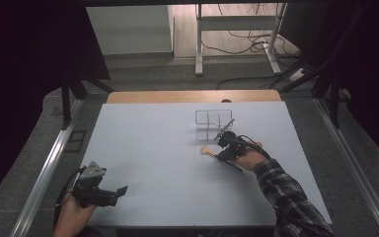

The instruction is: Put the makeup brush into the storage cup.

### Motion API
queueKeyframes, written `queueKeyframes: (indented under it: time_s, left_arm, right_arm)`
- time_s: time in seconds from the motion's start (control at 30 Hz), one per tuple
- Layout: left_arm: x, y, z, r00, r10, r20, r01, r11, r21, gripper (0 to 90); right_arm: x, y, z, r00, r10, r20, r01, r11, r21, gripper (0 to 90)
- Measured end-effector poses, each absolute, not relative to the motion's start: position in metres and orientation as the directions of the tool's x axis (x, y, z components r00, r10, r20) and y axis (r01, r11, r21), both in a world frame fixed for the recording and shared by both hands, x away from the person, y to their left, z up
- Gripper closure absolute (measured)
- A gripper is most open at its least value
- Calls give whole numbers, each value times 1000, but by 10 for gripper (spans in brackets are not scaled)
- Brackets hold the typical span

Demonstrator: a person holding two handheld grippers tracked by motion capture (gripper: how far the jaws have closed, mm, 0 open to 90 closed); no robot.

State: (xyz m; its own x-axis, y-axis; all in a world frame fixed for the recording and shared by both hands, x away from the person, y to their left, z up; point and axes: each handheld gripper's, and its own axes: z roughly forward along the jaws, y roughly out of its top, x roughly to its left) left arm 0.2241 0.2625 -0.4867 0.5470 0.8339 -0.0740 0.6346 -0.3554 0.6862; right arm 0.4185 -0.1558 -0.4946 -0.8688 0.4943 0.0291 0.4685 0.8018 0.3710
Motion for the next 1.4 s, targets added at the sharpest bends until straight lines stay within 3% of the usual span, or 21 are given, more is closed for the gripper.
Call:
queueKeyframes:
  time_s: [1.4]
  left_arm:
    - [223,263,-486,543,836,-73,632,-351,691,0]
  right_arm:
    - [382,-186,-453,-793,608,26,476,593,649,837]
